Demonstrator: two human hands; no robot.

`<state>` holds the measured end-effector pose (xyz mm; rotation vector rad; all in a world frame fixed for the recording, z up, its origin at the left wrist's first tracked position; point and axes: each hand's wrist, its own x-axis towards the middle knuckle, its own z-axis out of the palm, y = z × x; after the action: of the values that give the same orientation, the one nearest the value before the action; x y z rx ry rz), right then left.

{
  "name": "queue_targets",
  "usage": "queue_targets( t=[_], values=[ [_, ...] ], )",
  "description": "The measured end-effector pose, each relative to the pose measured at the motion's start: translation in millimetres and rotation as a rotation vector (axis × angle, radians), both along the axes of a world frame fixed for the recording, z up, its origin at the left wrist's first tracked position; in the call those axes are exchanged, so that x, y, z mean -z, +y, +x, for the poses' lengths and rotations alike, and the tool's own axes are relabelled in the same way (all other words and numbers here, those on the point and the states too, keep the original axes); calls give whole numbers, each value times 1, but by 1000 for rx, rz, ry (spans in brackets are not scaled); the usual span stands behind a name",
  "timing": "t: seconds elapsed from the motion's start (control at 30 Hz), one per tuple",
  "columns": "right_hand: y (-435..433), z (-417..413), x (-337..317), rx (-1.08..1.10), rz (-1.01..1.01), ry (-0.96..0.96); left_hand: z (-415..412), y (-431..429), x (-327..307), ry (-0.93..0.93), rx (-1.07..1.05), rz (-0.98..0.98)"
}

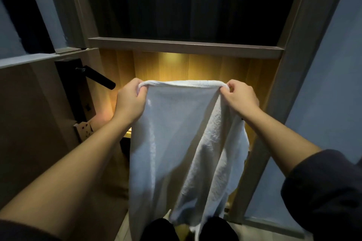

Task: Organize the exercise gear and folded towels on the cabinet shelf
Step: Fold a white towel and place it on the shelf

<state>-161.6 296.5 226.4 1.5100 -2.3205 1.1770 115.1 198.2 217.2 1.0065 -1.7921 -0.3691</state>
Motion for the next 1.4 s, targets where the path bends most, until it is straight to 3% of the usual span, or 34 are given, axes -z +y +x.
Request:
queue_targets(
  t=[0.27, 0.5, 0.73, 0.87, 0.97, 1.17, 1.4],
  values=[
    [5, 2, -10, -27, 61, -24, 2, 6, -17, 16, -42, -60],
    [8, 12, -14, 3, 177, 90, -11, 17, -31, 8, 104, -24],
    [13, 53, -25, -492, 276, 83, -36, 38, -37, -79, 240, -41],
    [8, 75, -15, -620, 223, 27, -39, 46, -36, -140, 342, -68],
    [6, 79, -10, -579, 215, -33, -29, 40, -33, -154, 304, -37],
    [3, 75, -14, -406, 47, 15, -16, 25, -17, -303, 293, 203],
    [6, 67, -12, -320, -53, 2, -4, 21, -6, -350, 313, 240]
  ],
)
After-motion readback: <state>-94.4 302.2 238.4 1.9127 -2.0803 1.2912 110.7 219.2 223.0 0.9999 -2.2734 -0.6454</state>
